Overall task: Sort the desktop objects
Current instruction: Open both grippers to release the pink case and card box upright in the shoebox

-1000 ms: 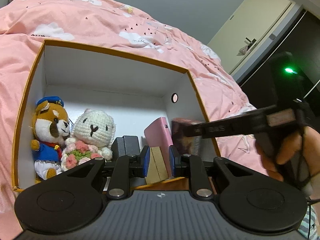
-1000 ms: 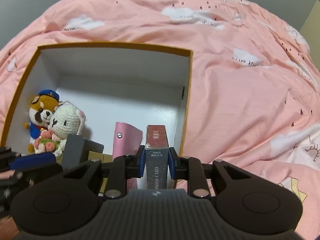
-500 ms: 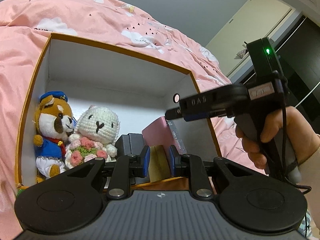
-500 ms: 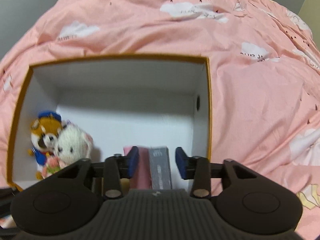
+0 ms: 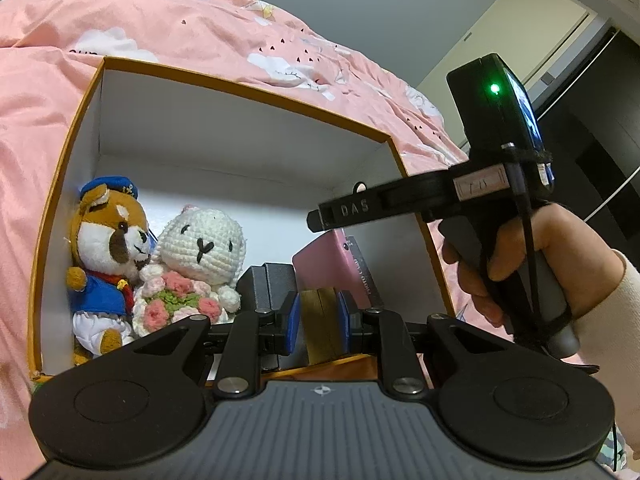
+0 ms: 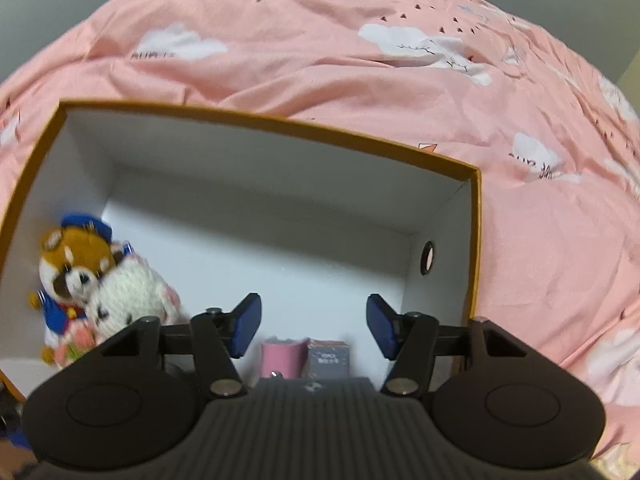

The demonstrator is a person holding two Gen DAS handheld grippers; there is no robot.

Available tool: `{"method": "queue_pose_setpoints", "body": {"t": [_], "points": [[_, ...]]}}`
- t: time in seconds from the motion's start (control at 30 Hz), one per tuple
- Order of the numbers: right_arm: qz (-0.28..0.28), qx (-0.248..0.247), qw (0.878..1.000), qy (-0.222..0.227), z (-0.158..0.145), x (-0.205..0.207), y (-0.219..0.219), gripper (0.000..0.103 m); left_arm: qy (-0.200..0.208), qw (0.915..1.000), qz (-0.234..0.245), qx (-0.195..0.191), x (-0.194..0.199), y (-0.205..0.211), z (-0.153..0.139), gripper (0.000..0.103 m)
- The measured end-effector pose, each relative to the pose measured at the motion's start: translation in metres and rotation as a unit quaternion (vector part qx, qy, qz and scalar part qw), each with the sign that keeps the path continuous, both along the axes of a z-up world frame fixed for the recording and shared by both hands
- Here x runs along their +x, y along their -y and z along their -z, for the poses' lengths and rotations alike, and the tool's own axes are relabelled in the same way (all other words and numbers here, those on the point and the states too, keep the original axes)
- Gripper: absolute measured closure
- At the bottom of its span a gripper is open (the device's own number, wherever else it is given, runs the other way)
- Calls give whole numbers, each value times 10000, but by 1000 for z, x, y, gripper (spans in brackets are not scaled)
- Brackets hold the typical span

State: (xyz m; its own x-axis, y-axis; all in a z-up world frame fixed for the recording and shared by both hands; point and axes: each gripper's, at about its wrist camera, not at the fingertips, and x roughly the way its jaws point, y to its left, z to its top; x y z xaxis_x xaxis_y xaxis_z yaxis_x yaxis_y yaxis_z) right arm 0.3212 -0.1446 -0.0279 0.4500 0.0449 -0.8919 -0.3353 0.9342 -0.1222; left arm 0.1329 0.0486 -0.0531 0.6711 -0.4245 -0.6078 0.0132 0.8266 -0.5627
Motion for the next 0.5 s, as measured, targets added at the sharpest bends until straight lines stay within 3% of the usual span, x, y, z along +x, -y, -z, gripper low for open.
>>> {"method": "queue_pose_setpoints", "body": {"t": [0.13,0.27,0.5], "points": [[-102,116,9998,-136,1,-3,1,73,-6,10000,8,-3,1,1,0,81],[-30,104,9997,-196,8,4,0,72,25,10000,-15,-14,0,-1,-1,81],[338,391,9960,-732,13,14,10,72,37,10000,-42,-59,0,-3,-1,81]]}}
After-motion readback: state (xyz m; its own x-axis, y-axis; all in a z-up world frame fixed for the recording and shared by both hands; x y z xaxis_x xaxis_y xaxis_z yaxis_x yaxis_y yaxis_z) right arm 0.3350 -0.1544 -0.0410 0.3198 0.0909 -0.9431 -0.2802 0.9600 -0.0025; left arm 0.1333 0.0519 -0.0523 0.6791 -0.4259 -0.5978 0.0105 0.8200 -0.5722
